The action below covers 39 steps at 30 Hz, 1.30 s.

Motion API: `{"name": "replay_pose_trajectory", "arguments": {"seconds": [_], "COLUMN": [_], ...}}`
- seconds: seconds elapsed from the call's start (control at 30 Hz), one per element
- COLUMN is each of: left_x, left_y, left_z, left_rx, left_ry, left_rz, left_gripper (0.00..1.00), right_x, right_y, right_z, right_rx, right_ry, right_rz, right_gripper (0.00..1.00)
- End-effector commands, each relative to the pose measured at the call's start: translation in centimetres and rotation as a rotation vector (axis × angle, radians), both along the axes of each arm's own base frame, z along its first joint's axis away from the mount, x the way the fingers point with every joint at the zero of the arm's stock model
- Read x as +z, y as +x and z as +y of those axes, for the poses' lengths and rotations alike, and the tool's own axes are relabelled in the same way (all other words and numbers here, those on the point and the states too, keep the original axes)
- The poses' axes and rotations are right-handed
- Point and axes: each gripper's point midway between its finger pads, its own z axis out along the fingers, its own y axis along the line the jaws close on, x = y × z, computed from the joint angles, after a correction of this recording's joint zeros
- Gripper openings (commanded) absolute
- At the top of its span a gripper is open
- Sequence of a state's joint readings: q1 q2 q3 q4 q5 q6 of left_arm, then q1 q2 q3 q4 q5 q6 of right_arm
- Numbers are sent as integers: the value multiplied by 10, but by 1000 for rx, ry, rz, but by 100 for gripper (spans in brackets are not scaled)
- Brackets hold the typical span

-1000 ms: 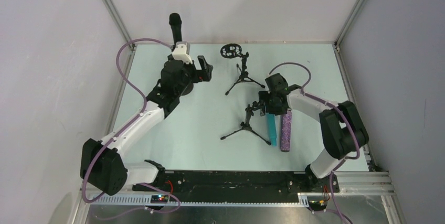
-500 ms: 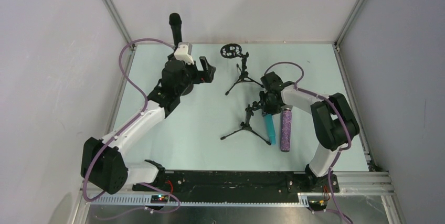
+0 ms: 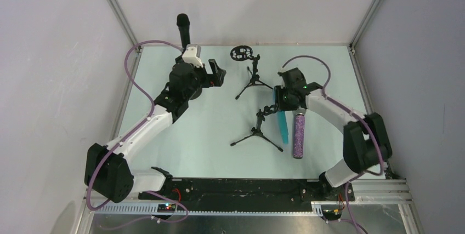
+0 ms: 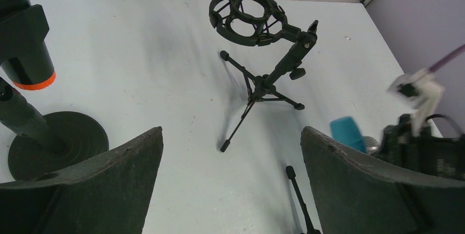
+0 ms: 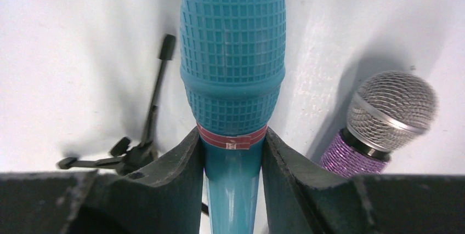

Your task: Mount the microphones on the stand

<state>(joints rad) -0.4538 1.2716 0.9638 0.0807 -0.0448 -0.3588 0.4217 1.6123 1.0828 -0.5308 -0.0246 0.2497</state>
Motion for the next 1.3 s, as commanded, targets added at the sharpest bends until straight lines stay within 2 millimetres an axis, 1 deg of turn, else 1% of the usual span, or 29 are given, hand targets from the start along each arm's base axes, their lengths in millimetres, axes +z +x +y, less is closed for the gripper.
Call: {"name": "replay_pose_trajectory", "arguments": {"seconds": [0.0,0.03,0.07,0.1,0.13,0.17,0.2,0.23,0.27,0.3,0.33,0.37,0.4,0.43,0.47,0.5,0.53,0.57,0.6,0.63,0.67,0.7,0.73,0.77,0.8,0.9,1.13,1.27], "left_x": [19,19,20,21,22,22,22,22,22,22,22,23,23,23,22,23,23,23,23,23,23,22,22,22,21,20,17,16], "left_y": [0,0,0,0,0,0,0,0,0,0,0,0,-1,-1,-1,-1,-1,-2,-2,-2,-1,-1,-1,-1,-1,-1,1,2], "left_z": [-3,-1,-1,0,0,0,-1,-1,-1,-2,-2,-3,-3,-4,-4,-5,-5,-7,-8,-8,-8,-8,-9,-9,-9,-9,-10,-11], "left_rx": [-5,-1,1,2,3,3,-1,-1,-4,-5,-7,-9,-12,-15,-15,-18,-22,-34,-40,-43,-43,-43,-43,-42,-42,-39,-41,-41], "left_ry": [-26,-21,-17,-16,-15,-16,-17,-18,-20,-22,-25,-26,-29,-29,-29,-31,-30,-27,-25,-25,-24,-24,-26,-30,-31,-31,-29,-32], "left_rz": [-46,-51,-53,-57,-60,-61,-59,-59,-57,-57,-56,-56,-56,-55,-54,-55,-55,-57,-57,-58,-58,-56,-54,-52,-52,-48,-41,-39], "left_gripper": [98,98,98,98,98,98,98,98,98,98,98,98,98,98,98,98,98,98,98,98,98,98,98,98,98,98,98,99], "right_x": [78,87,106,114,133,143,162,173,191,201,215,235,241,258,267,281,275,300,288,309,297,314,307,317,316,326,344,350], "right_y": [24,25,28,29,30,31,30,31,27,27,22,17,13,7,3,-5,-8,-17,-20,-31,-33,-44,-46,-55,-58,-66,-81,-83], "right_z": [-3,-5,-8,-9,-13,-14,-17,-18,-20,-21,-24,-26,-27,-28,-29,-31,-31,-31,-30,-28,-27,-24,-23,-20,-17,-15,-3,3], "right_rx": [-30,-35,-43,-48,-52,-43,-42,-30,-23,-8,-1,17,26,42,49,62,72,95,119,154,181,211,232,264,287,299,351,353], "right_ry": [105,114,132,137,148,147,161,161,172,168,177,187,192,210,221,242,245,273,264,293,280,309,304,323,331,366,483,546], "right_rz": [-230,-258,-317,-346,-407,-444,-508,-551,-604,-647,-696,-770,-800,-877,-917,-998,-1016,-1131,-1144,-1247,-1260,-1344,-1354,-1401,-1409,-1441,-1480,-1478], "right_gripper": [0,0,0,0,0,0,0,0,0,0,0,0,0,0,0,0,0,0,0,0,0,0,0,0,0,0,0,0]}}
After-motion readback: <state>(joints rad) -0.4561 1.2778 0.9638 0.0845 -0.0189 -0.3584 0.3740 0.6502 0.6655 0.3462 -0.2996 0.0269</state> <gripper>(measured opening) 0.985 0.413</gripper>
